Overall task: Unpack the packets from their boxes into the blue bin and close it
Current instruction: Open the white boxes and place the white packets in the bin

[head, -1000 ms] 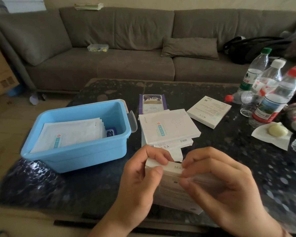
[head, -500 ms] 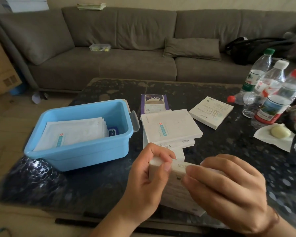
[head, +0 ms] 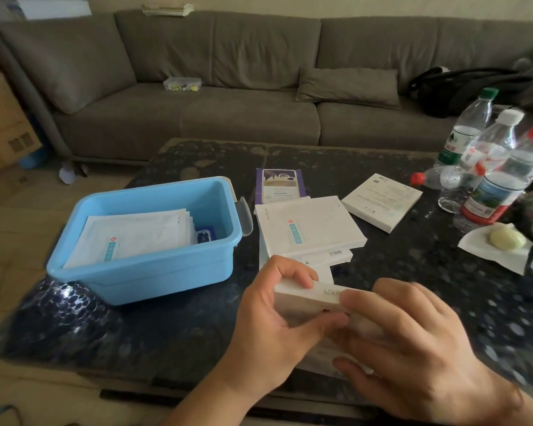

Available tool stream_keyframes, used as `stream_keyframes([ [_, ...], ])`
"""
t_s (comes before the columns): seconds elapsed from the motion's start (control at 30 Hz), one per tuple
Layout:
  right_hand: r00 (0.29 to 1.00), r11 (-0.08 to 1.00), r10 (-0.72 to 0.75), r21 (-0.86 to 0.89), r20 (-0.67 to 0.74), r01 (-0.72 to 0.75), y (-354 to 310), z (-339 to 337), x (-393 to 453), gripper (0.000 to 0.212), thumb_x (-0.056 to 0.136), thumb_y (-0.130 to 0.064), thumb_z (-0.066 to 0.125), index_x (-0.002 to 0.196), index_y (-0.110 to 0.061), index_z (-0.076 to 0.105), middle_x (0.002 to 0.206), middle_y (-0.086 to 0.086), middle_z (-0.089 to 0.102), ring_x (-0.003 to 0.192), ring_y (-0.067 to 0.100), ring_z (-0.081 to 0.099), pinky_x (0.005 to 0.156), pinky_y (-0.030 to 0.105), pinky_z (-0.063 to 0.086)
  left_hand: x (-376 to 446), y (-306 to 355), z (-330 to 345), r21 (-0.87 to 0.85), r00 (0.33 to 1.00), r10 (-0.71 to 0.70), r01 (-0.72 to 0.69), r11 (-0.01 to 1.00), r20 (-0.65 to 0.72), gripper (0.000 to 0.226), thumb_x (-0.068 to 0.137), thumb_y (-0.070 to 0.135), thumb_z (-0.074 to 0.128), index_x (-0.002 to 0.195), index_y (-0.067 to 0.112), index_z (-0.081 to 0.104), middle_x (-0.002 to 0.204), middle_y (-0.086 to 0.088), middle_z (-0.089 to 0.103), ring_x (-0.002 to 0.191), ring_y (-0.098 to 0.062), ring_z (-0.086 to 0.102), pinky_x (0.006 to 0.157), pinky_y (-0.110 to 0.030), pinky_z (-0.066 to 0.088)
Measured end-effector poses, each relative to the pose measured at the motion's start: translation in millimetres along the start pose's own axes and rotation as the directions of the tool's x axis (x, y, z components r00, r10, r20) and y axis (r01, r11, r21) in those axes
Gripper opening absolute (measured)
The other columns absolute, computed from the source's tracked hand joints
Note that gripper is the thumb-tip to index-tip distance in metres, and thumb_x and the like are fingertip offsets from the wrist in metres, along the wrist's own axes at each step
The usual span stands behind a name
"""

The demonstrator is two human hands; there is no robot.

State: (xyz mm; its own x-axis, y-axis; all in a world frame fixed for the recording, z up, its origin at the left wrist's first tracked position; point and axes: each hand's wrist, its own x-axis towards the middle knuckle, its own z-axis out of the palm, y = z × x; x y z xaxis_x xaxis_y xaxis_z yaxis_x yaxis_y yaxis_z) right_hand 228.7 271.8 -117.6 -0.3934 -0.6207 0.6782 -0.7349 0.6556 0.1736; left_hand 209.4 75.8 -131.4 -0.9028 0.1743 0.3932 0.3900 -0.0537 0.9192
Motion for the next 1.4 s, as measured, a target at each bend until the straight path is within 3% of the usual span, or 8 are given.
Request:
stream_keyframes([
  [0.13, 0.958, 0.924, 0.263, 0.314, -0.117, -0.216, -9, -5, -2, 0.016, 0.081, -0.023, 0.071, 0.073, -0.010, 0.072, 0.121, 0.007, 0.059, 0.099, 0.026, 0.063, 0.070, 0.038, 0.051, 0, 1, -4, 0.096, 0.998, 0.040, -0.045, 0.994, 0.049, 0.045, 0.072, 0.021, 0.086, 0.094, 0.040, 0.051, 0.108, 0.022, 0.062, 0.113, -0.007, 0.059, 0.080, -0.019, 0.056],
  [0.27, 0.747, 0.532, 0.664, 0.679, 0.036, -0.506, -19, -2, -7, 0.061, 0.082, -0.037, 0.073, 0.134, -0.020, 0.047, 0.119, -0.007, 0.066, 0.104, 0.018, 0.068, 0.080, 0.030, 0.057, 3, 1, -6, 0.125, 0.995, 0.036, -0.047, 0.991, 0.088, 0.051, 0.072, 0.019, 0.087, 0.095, 0.044, 0.049, 0.113, 0.029, 0.060, 0.117, 0.001, 0.057, 0.076, -0.018, 0.058],
  [0.5, 0.613, 0.313, 0.643, 0.573, 0.458, -0.757, -26, 9, -43, 0.076, 0.078, -0.005, 0.078, 0.112, -0.068, 0.052, 0.105, -0.034, 0.068, 0.098, -0.009, 0.065, 0.078, 0.008, 0.050, 0, -3, -6, -0.003, 0.991, 0.071, -0.071, 0.997, 0.111, 0.037, 0.076, 0.019, 0.070, 0.103, 0.035, 0.051, 0.112, 0.013, 0.057, 0.117, -0.022, 0.057, 0.079, -0.029, 0.060],
  [0.67, 0.588, 0.527, 0.809, 0.428, 0.013, -0.734, 3, -11, -60, 0.032, 0.072, -0.010, 0.081, 0.097, -0.026, 0.071, 0.102, -0.017, 0.072, 0.096, 0.004, 0.068, 0.085, 0.017, 0.052, 8, -5, -8, 0.089, 0.982, 0.178, -0.173, 0.981, -0.058, 0.054, 0.072, 0.026, 0.063, 0.124, 0.033, 0.050, 0.136, 0.002, 0.054, 0.130, -0.031, 0.048, 0.100, -0.038, 0.046],
  [0.8, 0.636, 0.601, 0.744, -0.210, -0.206, -0.771, 57, -33, -108, 0.016, 0.076, -0.011, 0.065, 0.090, -0.013, 0.071, 0.102, 0.004, 0.072, 0.103, 0.031, 0.063, 0.090, 0.052, 0.050, 14, -7, -9, 0.098, 0.981, 0.142, -0.130, 0.987, -0.129, 0.040, 0.075, 0.034, 0.062, 0.115, 0.032, 0.057, 0.132, 0.001, 0.058, 0.127, -0.032, 0.051, 0.096, -0.040, 0.047],
  [1.07, 0.603, 0.640, 0.751, -0.520, 0.268, -0.566, 106, -26, -149, 0.047, 0.048, -0.008, 0.093, 0.087, -0.026, 0.074, 0.097, -0.001, 0.073, 0.090, 0.031, 0.069, 0.082, 0.052, 0.055, 12, -23, -4, 0.154, 0.984, 0.111, -0.090, 0.984, -0.138, 0.024, 0.079, 0.030, 0.061, 0.101, 0.022, 0.063, 0.115, -0.001, 0.066, 0.114, -0.029, 0.059, 0.089, -0.037, 0.051],
  [1.2, 0.551, 0.596, 0.800, -0.426, 0.239, -0.681, 116, -18, -113, 0.035, 0.057, -0.012, 0.087, 0.083, -0.028, 0.072, 0.094, -0.005, 0.073, 0.089, 0.027, 0.069, 0.076, 0.041, 0.055, 7, -26, -5, 0.194, 0.987, 0.122, -0.101, 0.976, -0.104, 0.021, 0.078, 0.031, 0.061, 0.099, 0.027, 0.065, 0.111, 0.001, 0.069, 0.109, -0.026, 0.063, 0.087, -0.029, 0.050],
  [1.4, 0.363, 0.531, 0.818, -0.346, 0.446, -0.773, 188, 60, -32, 0.055, 0.088, -0.045, 0.064, 0.138, -0.030, 0.047, 0.148, -0.007, 0.044, 0.138, 0.020, 0.037, 0.104, 0.040, 0.047, 6, -33, -6, 0.307, 0.982, 0.183, -0.160, 0.938, -0.047, 0.020, 0.076, 0.030, 0.064, 0.095, 0.035, 0.066, 0.100, 0.010, 0.072, 0.096, -0.014, 0.069, 0.079, -0.020, 0.052],
])
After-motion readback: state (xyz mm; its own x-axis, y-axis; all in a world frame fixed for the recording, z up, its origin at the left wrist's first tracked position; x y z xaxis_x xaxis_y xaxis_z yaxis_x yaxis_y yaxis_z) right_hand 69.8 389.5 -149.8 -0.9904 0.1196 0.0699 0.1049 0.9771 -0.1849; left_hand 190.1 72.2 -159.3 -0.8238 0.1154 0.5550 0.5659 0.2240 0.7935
